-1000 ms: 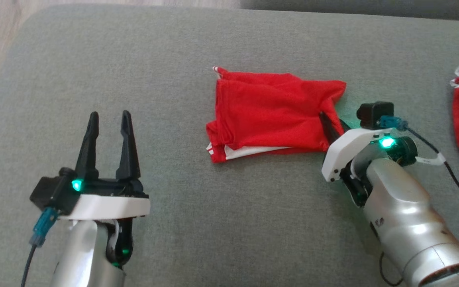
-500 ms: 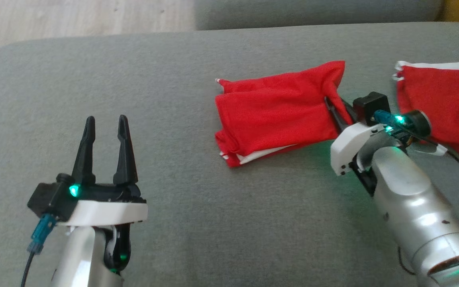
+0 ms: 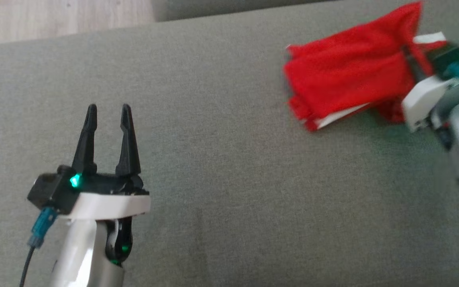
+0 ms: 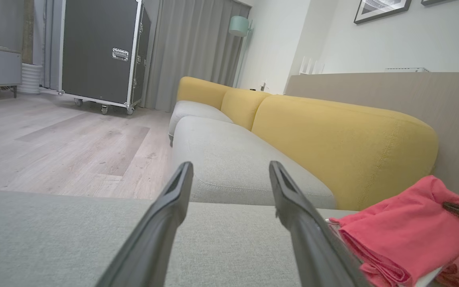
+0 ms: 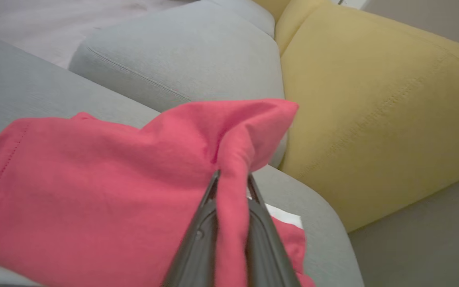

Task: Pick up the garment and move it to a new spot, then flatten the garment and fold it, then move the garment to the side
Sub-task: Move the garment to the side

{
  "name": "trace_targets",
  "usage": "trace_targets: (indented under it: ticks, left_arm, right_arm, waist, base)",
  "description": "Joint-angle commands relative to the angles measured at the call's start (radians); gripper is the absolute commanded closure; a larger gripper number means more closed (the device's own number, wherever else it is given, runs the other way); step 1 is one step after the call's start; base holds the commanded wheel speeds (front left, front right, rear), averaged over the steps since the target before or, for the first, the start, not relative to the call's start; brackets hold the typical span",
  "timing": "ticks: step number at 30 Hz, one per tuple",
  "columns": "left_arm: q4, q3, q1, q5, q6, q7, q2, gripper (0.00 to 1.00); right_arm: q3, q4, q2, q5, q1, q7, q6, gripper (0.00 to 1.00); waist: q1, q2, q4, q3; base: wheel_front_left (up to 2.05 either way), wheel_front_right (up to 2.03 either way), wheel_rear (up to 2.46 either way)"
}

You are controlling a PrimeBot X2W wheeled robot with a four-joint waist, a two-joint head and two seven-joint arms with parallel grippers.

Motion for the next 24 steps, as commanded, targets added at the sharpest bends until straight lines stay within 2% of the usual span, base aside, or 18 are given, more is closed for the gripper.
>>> trace_targets:
  ticks: [1,6,10,17,24]
  left_arm:
    - [-0.035,0.020,-0.055,0.011,0.002,-0.005,0.008,0.00]
    - [-0.026,0.006,-0.089,0.012,0.002,-0.005,0.008,0.00]
    - [-0.020,-0.003,-0.108,0.008,0.002,-0.005,0.008,0.00]
    - [-0.016,-0.016,-0.130,0.005,0.002,-0.005,0.008,0.00]
    - [-0.016,-0.013,-0.146,0.004,0.001,-0.005,0.016,0.00]
  right_arm:
    - [-0.009,-0.043,-0.049,-0.006,-0.045,0.022,-0.001,1.00]
    - [-0.076,-0.054,-0.150,-0.021,-0.066,0.070,-0.001,1.00]
    - [-0.132,-0.058,-0.193,-0.048,-0.070,0.094,-0.001,1.00]
    - [-0.196,-0.058,-0.220,-0.116,-0.058,0.127,-0.001,1.00]
    - [-0.258,-0.063,-0.200,-0.165,-0.037,0.131,-0.001,1.00]
  waist:
    - [0.0000,-0.0001,-0.011,0.038]
    - [0.0000,-0.0001,0.000,0.082]
    - [0.0000,-0.0001,0.014,0.111]
    - [0.0000,-0.0001,0.033,0.147]
    - [0.0000,-0.0001,0.037,0.176]
  base:
    - [0.00,0.00,0.00]
    - [0.00,0.00,0.00]
    - [0.00,0.00,0.00]
    - [0.00,0.00,0.00]
    - [0.00,0.00,0.00]
